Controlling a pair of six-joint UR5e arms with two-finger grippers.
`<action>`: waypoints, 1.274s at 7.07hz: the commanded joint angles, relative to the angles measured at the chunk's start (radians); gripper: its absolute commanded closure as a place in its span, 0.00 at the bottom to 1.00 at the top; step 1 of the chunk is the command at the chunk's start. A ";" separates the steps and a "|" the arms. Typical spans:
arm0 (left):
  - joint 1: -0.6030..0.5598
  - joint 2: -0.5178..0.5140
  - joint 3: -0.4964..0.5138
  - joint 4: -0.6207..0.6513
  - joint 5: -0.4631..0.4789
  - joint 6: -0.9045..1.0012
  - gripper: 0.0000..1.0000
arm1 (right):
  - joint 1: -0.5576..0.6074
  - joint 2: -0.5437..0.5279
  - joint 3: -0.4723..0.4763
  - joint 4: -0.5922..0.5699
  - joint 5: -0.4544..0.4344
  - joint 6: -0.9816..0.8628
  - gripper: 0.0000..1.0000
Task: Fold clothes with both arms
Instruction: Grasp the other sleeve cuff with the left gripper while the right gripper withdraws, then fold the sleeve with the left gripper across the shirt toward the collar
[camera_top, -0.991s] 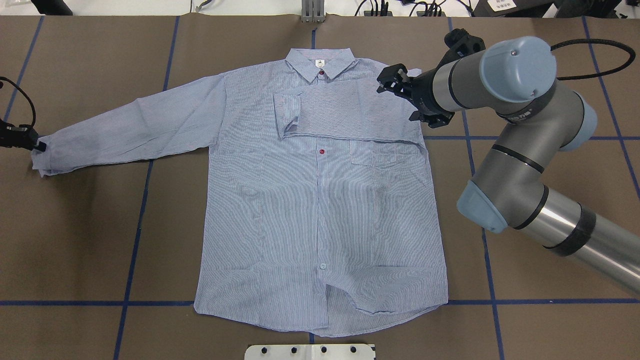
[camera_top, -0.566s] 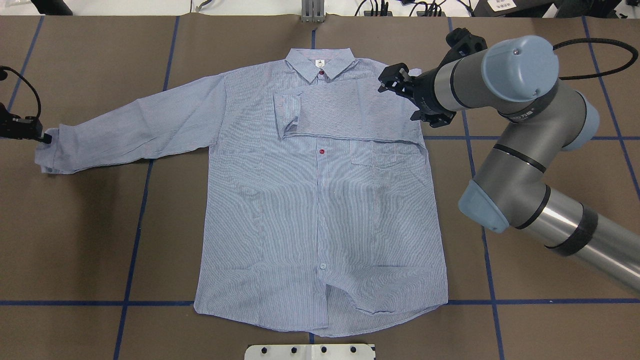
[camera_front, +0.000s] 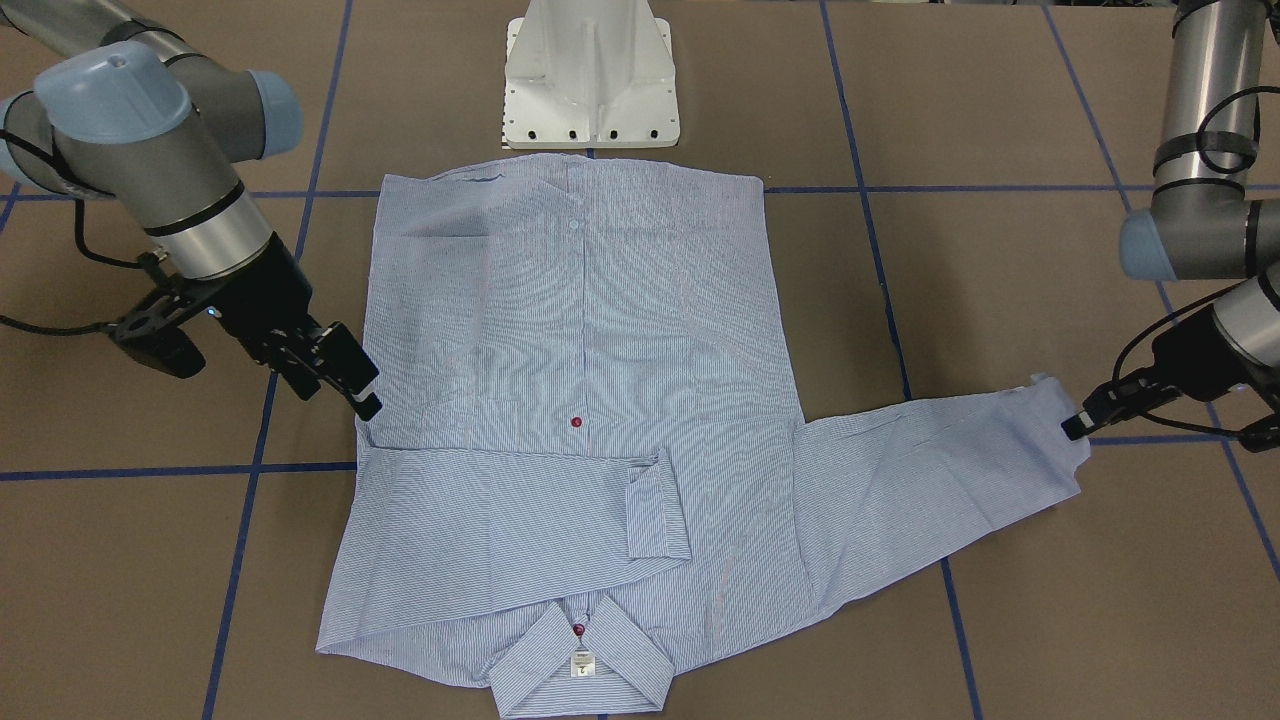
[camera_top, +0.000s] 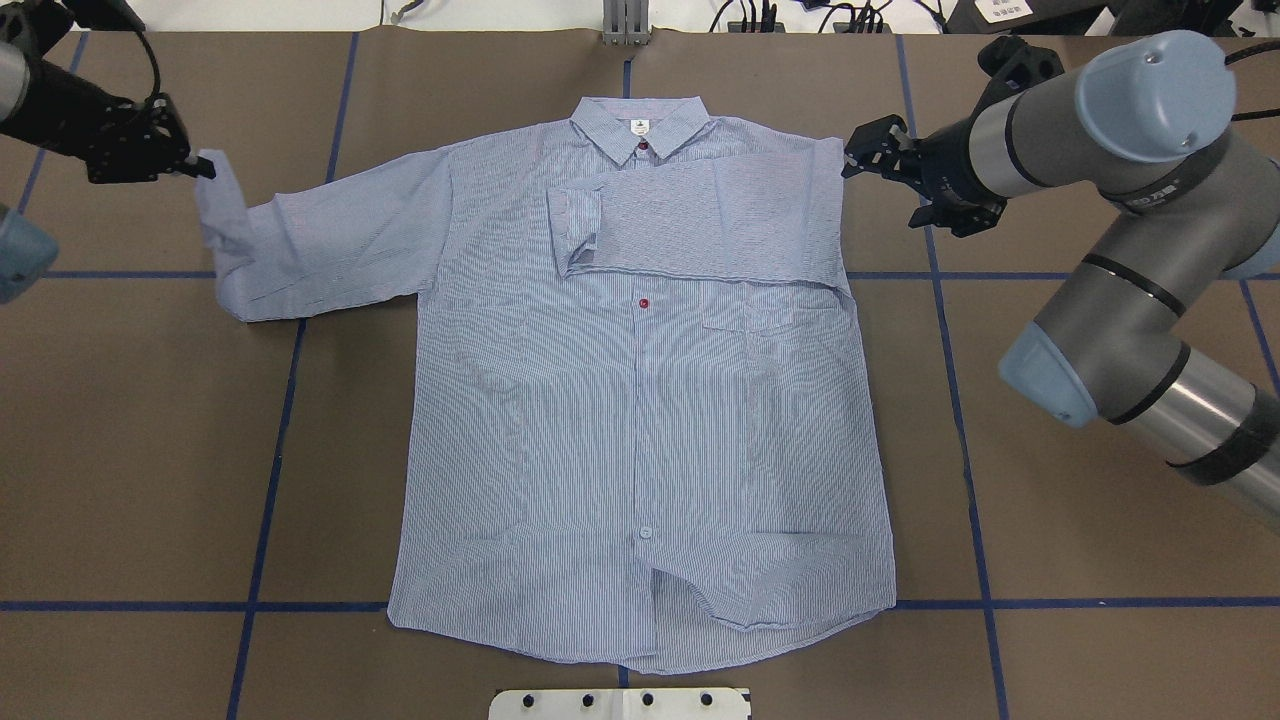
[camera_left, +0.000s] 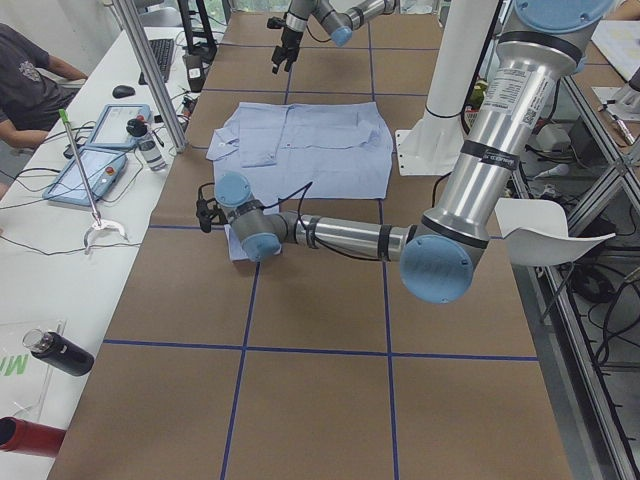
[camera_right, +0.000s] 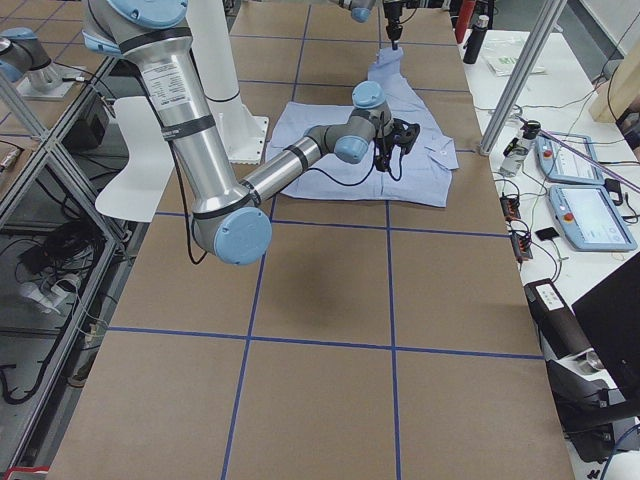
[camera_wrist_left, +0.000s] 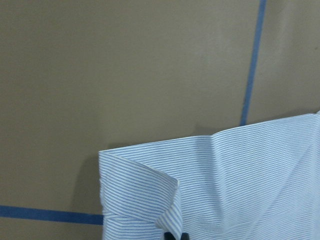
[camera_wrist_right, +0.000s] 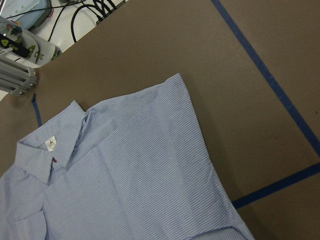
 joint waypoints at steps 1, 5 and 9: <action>0.093 -0.145 -0.038 0.023 0.041 -0.357 1.00 | 0.037 -0.047 0.000 0.002 0.017 -0.060 0.02; 0.326 -0.443 -0.029 0.235 0.317 -0.644 1.00 | 0.139 -0.119 -0.020 -0.001 0.092 -0.235 0.01; 0.436 -0.612 0.067 0.250 0.423 -0.767 1.00 | 0.141 -0.147 -0.020 0.000 0.094 -0.245 0.01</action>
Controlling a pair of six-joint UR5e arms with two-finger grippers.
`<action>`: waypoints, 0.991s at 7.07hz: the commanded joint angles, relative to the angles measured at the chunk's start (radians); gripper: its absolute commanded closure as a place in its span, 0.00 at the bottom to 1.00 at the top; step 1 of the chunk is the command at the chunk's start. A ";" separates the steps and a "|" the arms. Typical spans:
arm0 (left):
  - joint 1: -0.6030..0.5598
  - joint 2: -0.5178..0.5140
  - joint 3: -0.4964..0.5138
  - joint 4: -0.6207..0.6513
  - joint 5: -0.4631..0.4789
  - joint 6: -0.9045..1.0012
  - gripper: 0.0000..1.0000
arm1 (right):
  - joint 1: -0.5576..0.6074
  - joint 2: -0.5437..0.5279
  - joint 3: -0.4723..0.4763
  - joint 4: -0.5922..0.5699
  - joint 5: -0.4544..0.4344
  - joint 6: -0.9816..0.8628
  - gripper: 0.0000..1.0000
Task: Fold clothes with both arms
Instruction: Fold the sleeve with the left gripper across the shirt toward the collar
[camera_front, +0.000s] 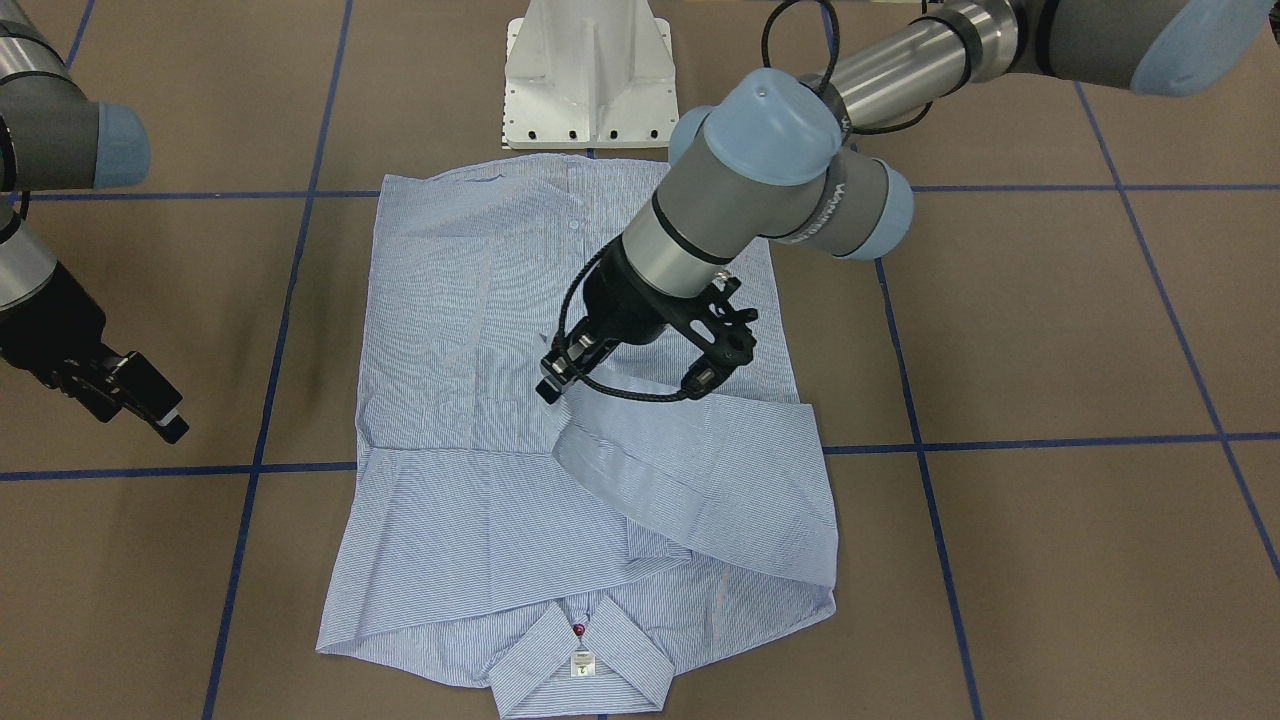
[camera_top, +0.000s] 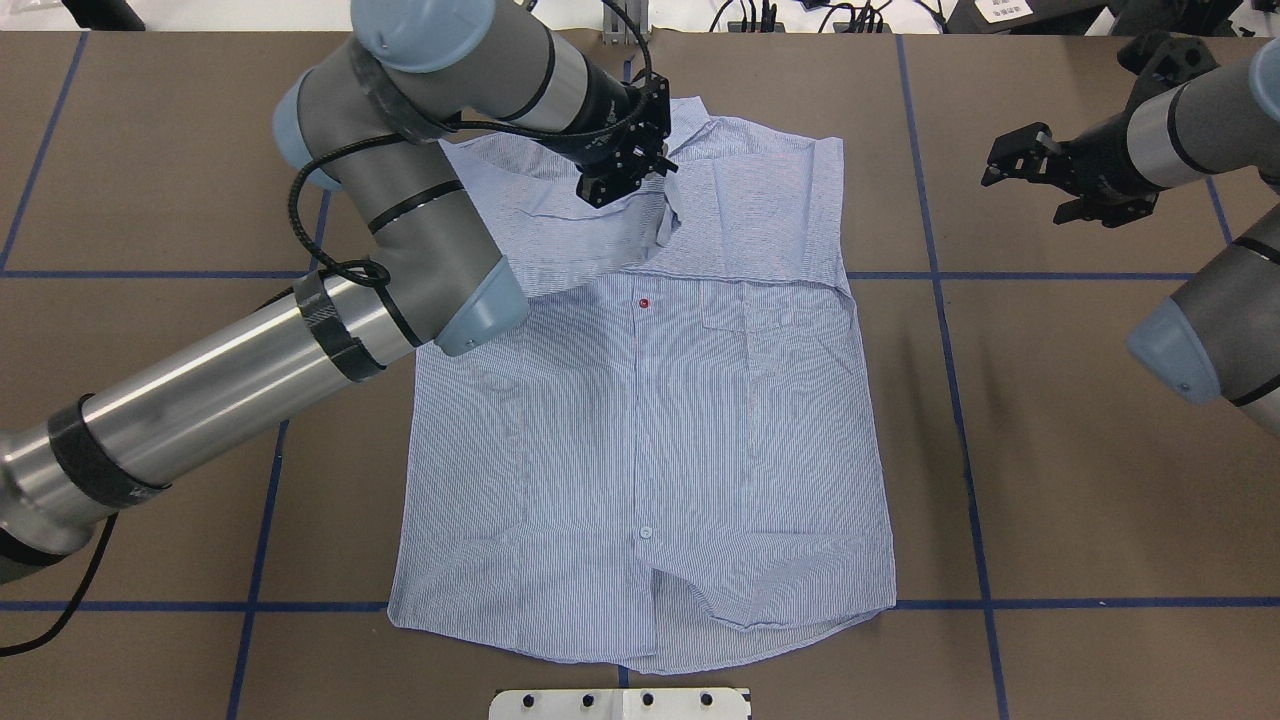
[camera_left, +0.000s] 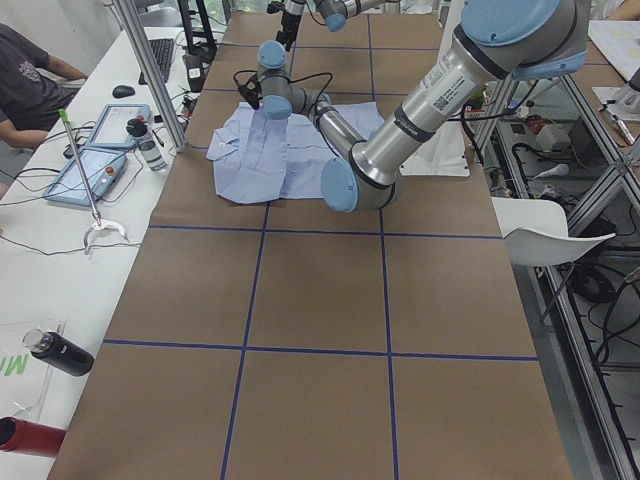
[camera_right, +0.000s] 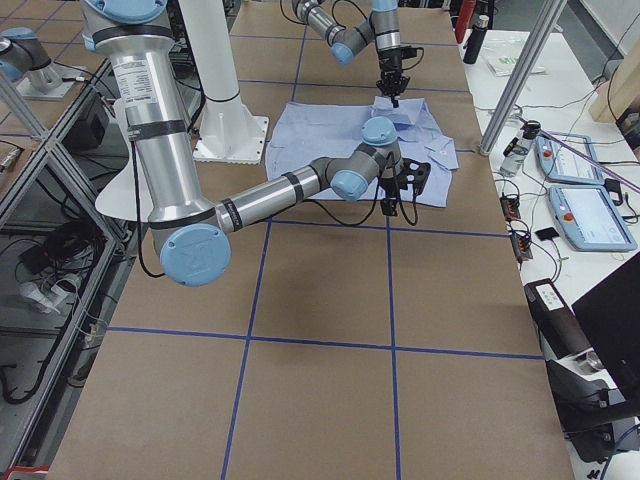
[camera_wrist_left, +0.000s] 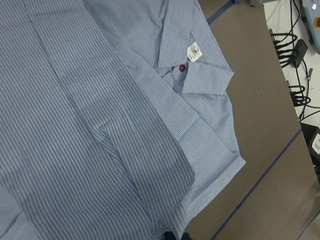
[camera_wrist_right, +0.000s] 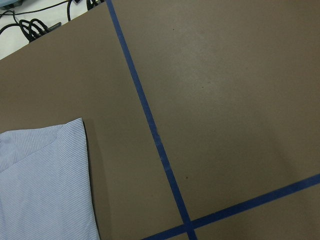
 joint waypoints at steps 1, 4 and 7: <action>0.019 -0.067 0.058 0.001 0.018 -0.035 1.00 | 0.001 -0.011 0.000 0.000 0.000 0.001 0.01; 0.040 -0.068 0.066 -0.002 0.055 -0.041 1.00 | -0.001 -0.014 -0.005 0.000 0.000 0.001 0.01; 0.073 -0.110 0.116 -0.008 0.119 -0.084 0.48 | -0.001 -0.011 -0.011 0.000 0.002 0.000 0.01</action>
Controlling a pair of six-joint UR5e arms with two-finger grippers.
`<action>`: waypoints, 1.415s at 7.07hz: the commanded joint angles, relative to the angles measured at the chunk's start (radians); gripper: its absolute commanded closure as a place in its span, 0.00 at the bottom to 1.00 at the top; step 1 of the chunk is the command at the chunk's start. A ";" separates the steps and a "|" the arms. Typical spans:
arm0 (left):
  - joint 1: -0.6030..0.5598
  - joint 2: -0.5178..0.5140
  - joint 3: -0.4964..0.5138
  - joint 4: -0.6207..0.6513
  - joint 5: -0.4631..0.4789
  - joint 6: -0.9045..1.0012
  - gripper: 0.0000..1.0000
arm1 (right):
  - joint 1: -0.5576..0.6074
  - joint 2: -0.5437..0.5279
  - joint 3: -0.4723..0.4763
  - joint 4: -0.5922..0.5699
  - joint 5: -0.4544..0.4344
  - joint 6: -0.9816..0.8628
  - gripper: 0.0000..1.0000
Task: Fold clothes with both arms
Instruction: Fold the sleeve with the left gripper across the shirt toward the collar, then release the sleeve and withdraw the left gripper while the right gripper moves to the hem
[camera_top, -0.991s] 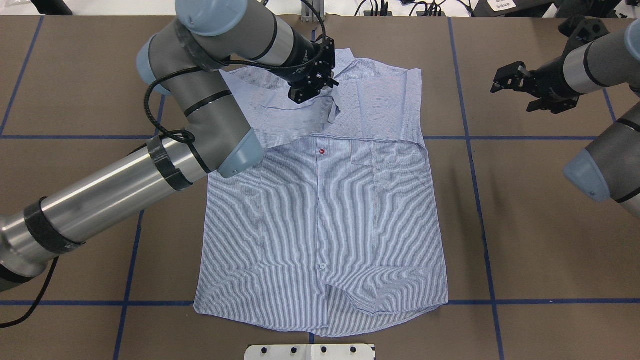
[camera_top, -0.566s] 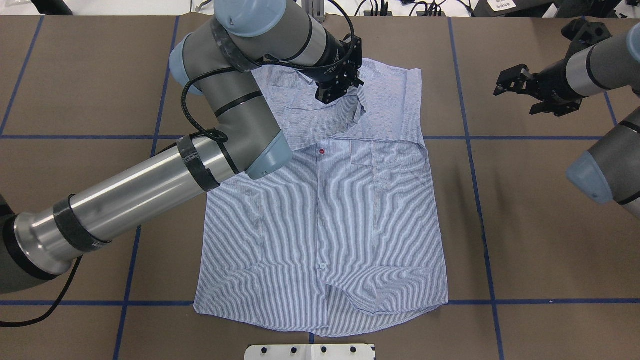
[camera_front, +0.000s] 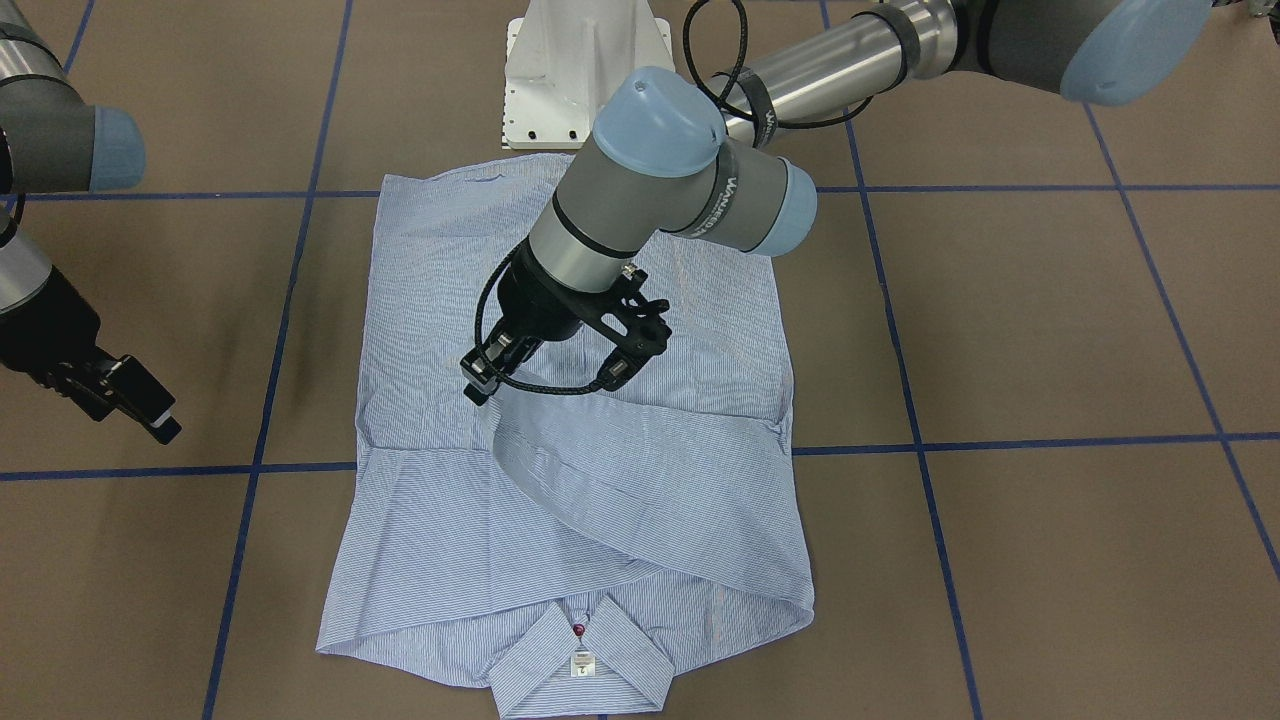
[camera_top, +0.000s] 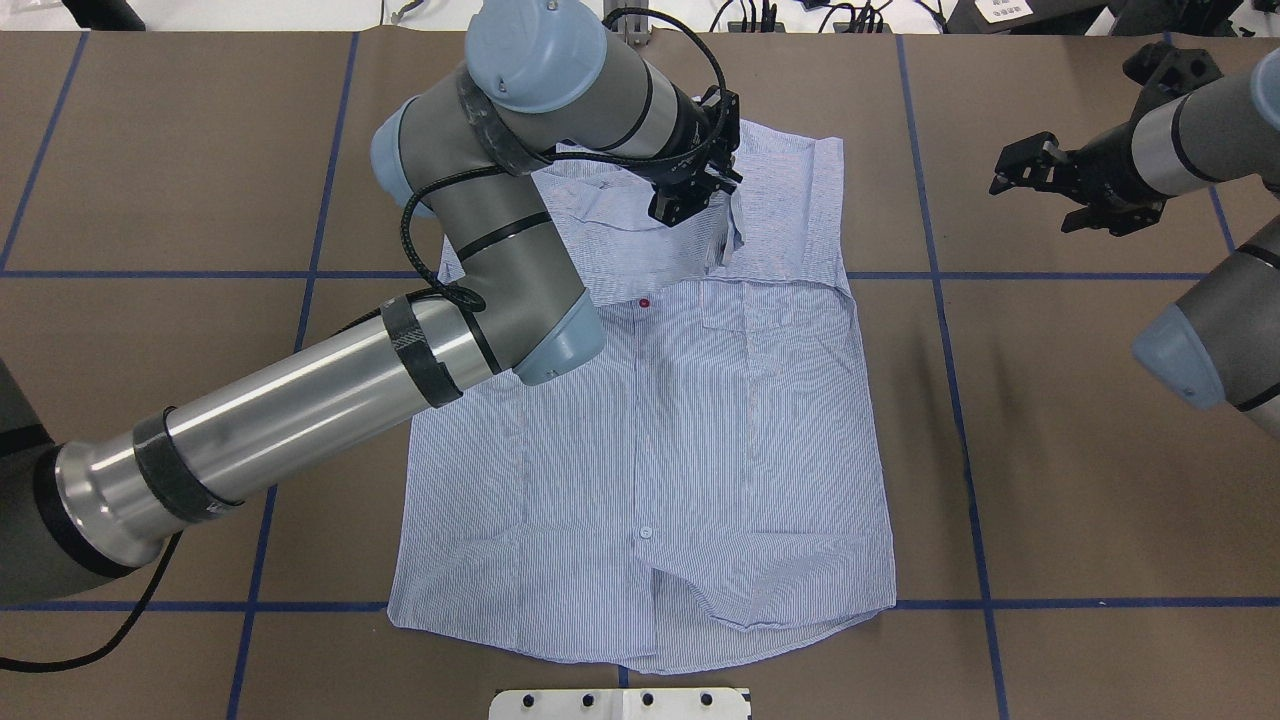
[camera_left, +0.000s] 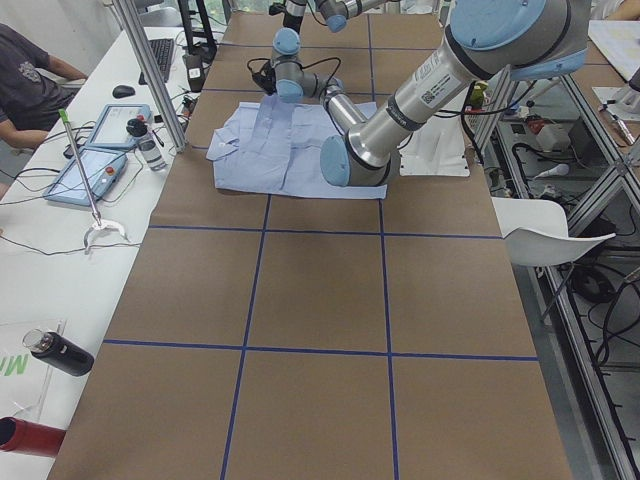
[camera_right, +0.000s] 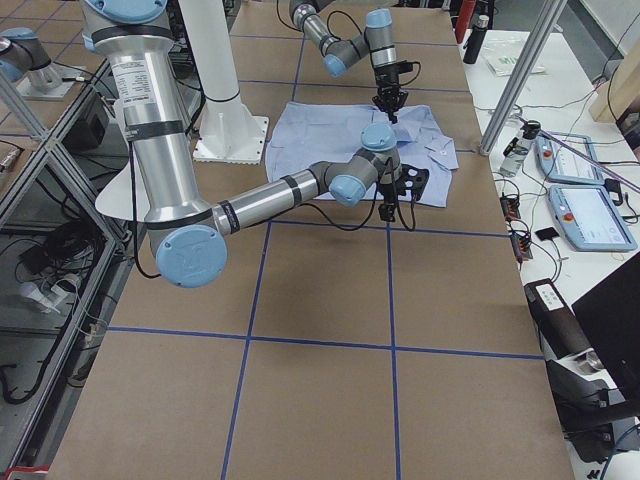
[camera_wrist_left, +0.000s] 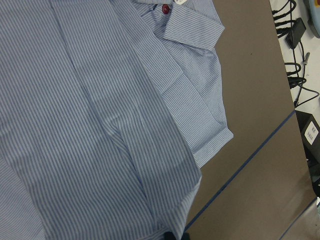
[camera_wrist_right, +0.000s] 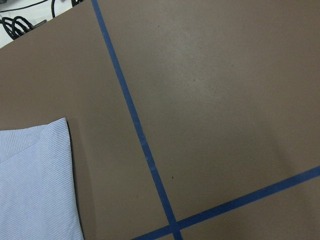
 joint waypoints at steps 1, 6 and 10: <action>0.023 -0.055 0.056 -0.007 0.034 -0.018 0.35 | 0.000 -0.001 -0.001 0.000 0.003 -0.001 0.01; 0.031 0.111 -0.220 0.008 0.007 0.138 0.27 | -0.082 -0.037 0.127 0.003 0.003 0.194 0.01; -0.004 0.482 -0.668 0.155 -0.010 0.489 0.28 | -0.422 -0.227 0.416 -0.005 -0.208 0.402 0.00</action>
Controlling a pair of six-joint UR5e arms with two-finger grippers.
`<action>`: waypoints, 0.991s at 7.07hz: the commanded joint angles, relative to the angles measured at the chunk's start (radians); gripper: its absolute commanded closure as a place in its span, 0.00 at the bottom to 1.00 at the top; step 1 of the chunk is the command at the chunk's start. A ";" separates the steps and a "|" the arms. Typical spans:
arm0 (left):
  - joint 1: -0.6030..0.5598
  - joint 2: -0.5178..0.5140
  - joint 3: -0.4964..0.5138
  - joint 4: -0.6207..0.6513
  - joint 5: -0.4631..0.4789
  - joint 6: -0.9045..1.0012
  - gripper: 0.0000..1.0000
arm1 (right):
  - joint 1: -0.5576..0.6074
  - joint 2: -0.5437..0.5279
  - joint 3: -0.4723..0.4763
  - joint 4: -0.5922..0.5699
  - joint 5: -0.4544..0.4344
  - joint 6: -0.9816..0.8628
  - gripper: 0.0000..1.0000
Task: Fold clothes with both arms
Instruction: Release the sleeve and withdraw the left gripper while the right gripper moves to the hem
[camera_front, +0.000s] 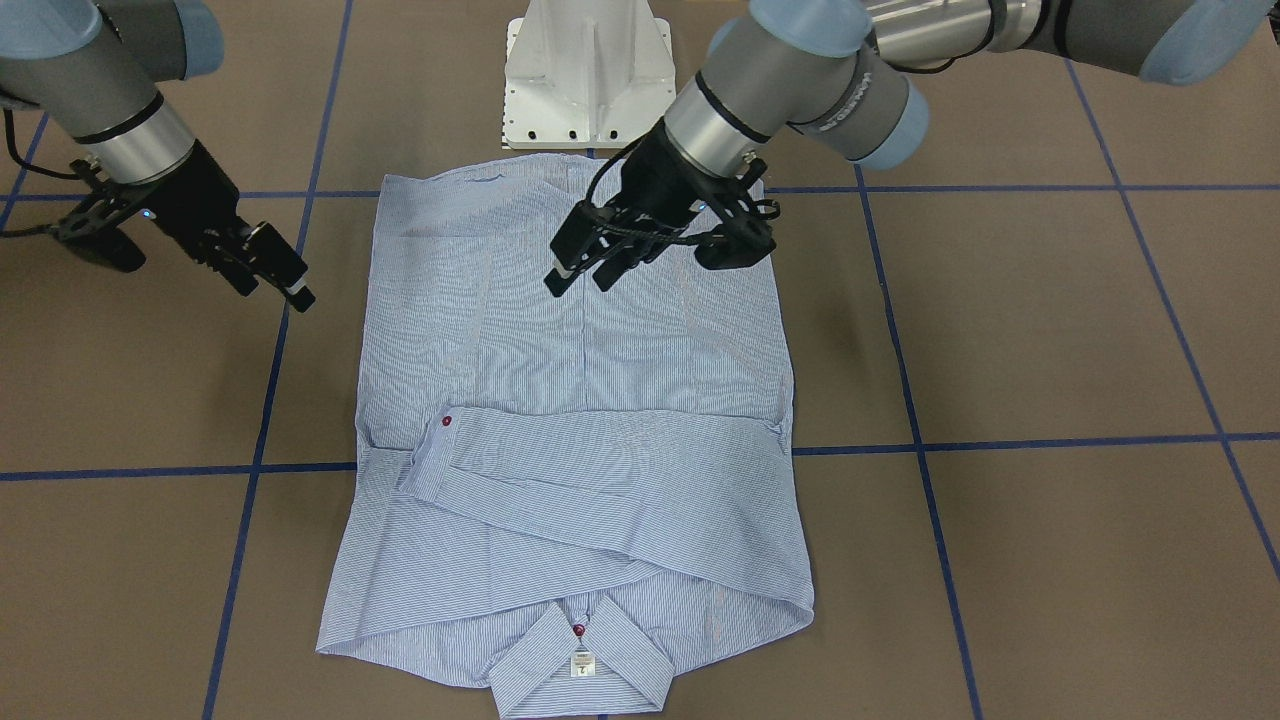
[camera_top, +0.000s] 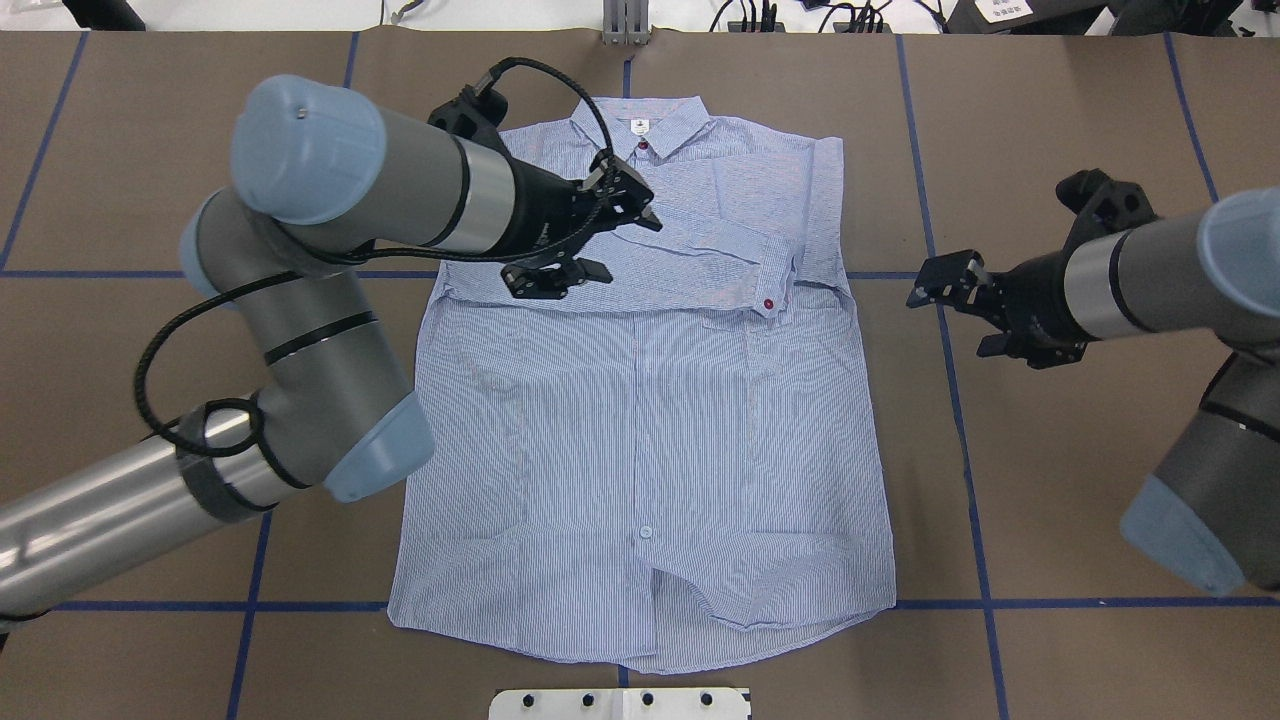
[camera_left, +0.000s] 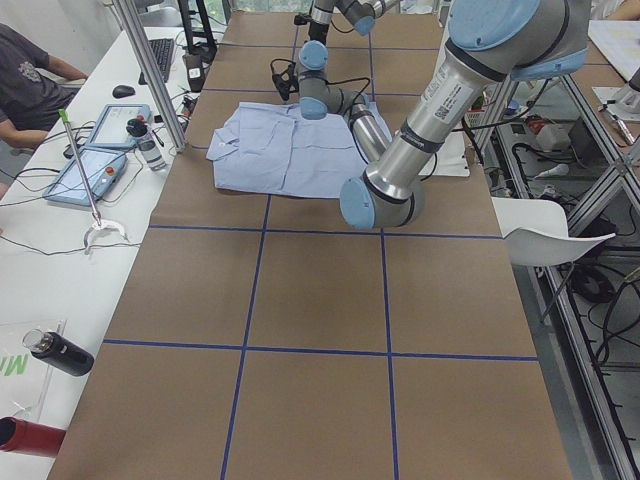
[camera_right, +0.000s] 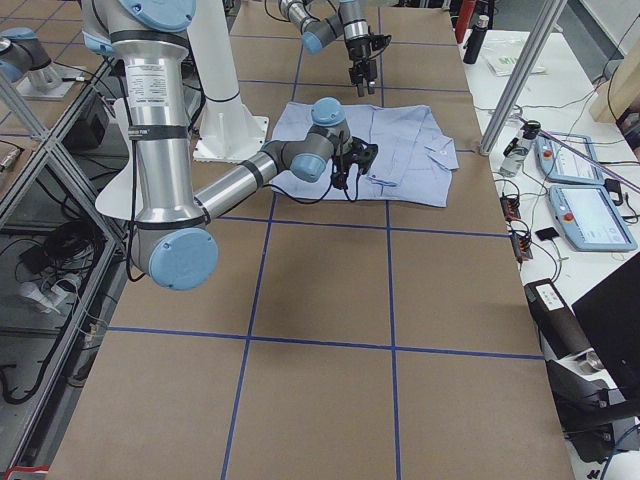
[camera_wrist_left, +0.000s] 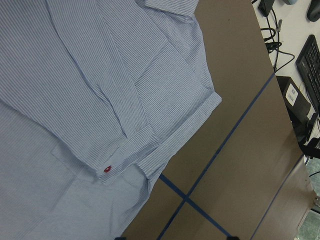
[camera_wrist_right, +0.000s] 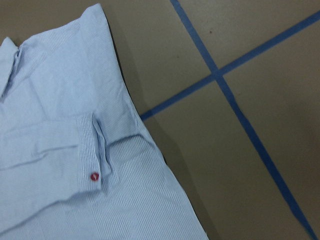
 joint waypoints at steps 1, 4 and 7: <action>-0.020 0.133 -0.234 0.162 0.004 0.171 0.28 | -0.181 -0.088 0.102 -0.006 -0.107 0.125 0.00; -0.052 0.159 -0.348 0.231 0.026 0.170 0.27 | -0.549 -0.130 0.119 -0.044 -0.491 0.389 0.01; -0.032 0.159 -0.350 0.247 0.110 0.170 0.27 | -0.666 -0.115 0.116 -0.126 -0.590 0.469 0.08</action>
